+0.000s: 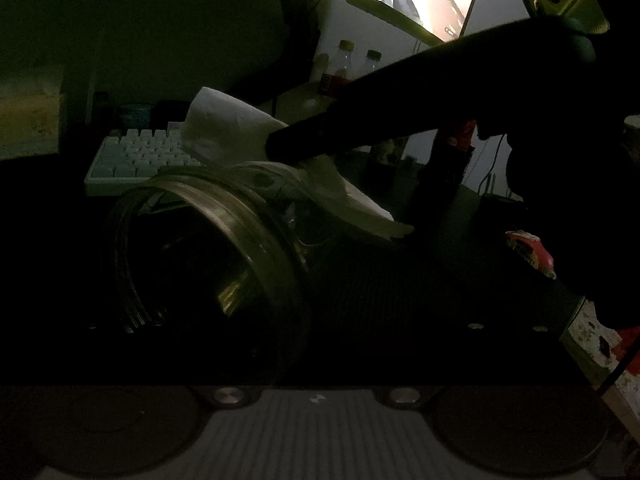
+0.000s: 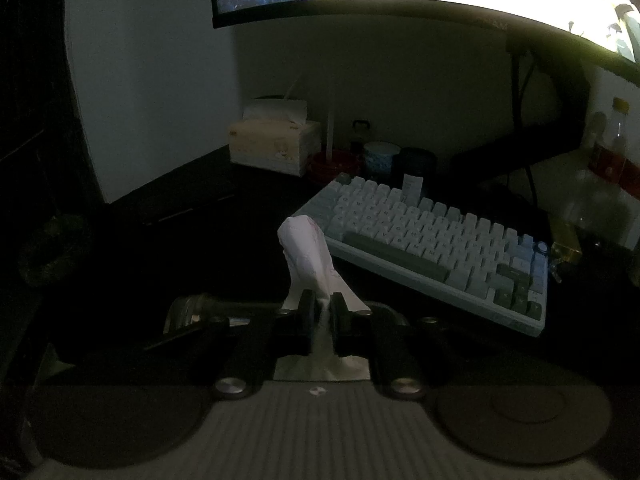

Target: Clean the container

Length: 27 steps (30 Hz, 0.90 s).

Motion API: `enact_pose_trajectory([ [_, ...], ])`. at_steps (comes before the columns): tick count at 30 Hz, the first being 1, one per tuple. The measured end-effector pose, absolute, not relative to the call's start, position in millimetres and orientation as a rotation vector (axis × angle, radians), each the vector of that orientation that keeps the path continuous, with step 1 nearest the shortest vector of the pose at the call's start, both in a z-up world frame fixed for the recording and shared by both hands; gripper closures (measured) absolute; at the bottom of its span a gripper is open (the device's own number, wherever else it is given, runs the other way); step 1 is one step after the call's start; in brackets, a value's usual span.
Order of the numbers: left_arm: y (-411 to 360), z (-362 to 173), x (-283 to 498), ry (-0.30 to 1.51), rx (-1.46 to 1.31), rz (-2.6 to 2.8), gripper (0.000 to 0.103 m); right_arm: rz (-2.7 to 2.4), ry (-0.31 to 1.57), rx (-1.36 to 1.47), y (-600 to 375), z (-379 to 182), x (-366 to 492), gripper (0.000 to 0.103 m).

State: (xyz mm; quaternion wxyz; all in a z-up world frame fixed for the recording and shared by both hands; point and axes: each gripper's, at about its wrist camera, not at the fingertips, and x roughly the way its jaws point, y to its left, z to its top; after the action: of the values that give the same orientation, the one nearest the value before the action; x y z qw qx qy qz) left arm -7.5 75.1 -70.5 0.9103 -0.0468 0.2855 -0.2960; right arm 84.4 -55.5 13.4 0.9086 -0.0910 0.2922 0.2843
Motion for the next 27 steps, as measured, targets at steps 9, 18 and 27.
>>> enact_pose_trajectory([
  [9,71.2,-70.7,-8.2,0.588,-0.099,-0.602,0.000,0.575,0.605,-0.180,-48.4,14.4,79.9,0.091],
  [18,69.1,-71.4,-4.0,0.587,-0.101,-0.597,0.000,0.570,0.606,-0.177,-47.0,15.1,78.5,0.091],
  [27,68.6,-72.6,1.1,0.588,-0.100,-0.595,0.000,0.561,0.607,-0.171,-45.8,15.4,77.5,0.091],
])
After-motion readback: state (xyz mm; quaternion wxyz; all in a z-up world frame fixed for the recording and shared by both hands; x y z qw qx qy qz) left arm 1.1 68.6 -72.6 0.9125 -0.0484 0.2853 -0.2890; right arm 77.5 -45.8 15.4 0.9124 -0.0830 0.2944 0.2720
